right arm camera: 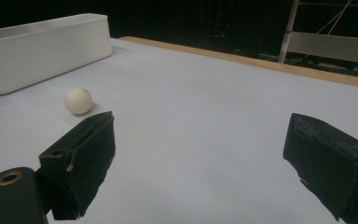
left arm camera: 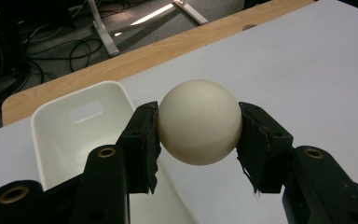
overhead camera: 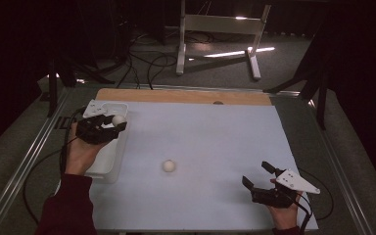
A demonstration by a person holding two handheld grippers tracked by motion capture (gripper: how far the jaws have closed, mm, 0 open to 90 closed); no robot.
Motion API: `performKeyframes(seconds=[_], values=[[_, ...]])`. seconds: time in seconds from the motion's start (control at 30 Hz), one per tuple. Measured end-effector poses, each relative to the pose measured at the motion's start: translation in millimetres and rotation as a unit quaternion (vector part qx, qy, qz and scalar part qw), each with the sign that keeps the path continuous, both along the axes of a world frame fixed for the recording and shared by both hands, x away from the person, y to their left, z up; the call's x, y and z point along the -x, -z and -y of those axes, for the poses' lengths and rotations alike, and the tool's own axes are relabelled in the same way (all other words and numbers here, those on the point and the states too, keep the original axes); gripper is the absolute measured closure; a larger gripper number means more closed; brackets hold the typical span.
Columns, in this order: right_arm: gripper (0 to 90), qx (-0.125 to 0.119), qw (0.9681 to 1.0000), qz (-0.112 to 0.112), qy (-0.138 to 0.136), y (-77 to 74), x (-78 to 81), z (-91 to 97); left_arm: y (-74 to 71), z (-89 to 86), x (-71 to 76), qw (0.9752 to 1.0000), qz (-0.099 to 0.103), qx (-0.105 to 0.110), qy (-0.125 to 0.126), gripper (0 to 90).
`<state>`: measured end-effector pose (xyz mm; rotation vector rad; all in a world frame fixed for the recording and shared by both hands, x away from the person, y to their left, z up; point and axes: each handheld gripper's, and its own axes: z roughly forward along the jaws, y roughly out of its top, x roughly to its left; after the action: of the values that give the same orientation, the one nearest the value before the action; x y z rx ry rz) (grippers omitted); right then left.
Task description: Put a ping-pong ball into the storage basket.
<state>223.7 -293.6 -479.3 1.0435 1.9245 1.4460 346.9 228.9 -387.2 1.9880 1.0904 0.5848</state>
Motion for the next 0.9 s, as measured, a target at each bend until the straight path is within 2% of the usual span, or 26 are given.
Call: performKeyframes(seconds=[0.9], values=[[8.9, -0.002, 1.0000, 0.000, 0.000, -0.1, -0.2, -0.3, 13.3, -21.8, 11.2, 0.9997, -0.011, 0.002, -0.022, 51.7]])
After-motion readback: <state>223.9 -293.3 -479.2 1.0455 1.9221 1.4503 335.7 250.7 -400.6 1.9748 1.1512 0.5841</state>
